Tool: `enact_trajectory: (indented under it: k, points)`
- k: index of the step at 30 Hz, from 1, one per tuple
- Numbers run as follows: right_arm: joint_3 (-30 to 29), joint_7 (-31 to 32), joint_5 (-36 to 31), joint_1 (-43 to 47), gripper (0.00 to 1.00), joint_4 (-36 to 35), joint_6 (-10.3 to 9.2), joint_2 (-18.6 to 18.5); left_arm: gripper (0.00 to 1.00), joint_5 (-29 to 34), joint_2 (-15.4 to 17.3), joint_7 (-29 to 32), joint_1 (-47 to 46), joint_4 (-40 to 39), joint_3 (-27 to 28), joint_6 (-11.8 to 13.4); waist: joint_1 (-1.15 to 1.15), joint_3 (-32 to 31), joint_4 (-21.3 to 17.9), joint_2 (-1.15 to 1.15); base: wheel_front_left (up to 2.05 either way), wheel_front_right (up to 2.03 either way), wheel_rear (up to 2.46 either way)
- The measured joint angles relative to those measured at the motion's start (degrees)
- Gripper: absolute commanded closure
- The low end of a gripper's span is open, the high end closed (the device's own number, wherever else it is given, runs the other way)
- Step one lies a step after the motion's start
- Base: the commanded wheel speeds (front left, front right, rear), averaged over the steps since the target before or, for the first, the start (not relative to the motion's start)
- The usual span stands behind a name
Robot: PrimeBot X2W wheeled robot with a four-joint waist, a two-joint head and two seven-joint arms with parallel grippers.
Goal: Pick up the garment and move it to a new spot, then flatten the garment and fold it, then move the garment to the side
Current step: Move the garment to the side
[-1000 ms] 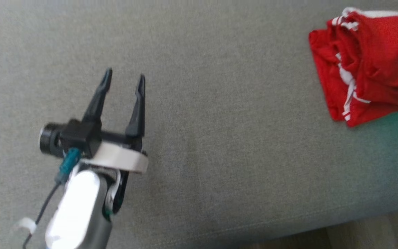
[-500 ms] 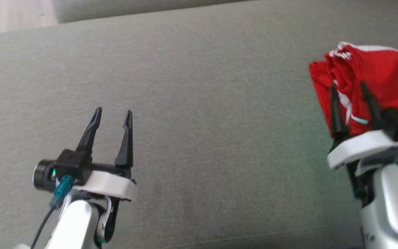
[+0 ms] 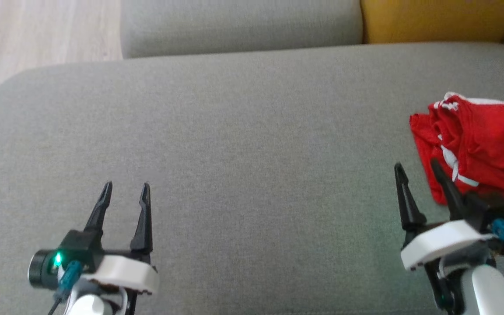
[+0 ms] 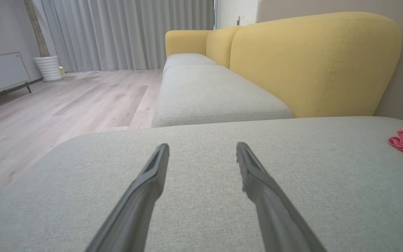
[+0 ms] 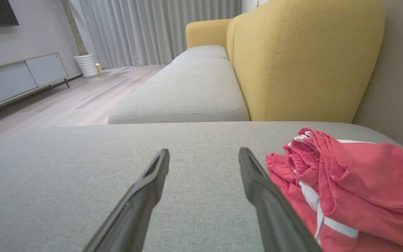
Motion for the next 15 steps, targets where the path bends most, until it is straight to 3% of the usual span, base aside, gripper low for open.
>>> enact_trajectory:
  k: [15]
  points:
    - [-1.92,1.8,1.02,5.88,0.0,-2.82,0.0,0.27,0.0,-0.92,1.55,1.52,5.72,-2.29,-0.14,0.49,0.0,-4.93,0.82,0.0,0.0,0.0,0.0]
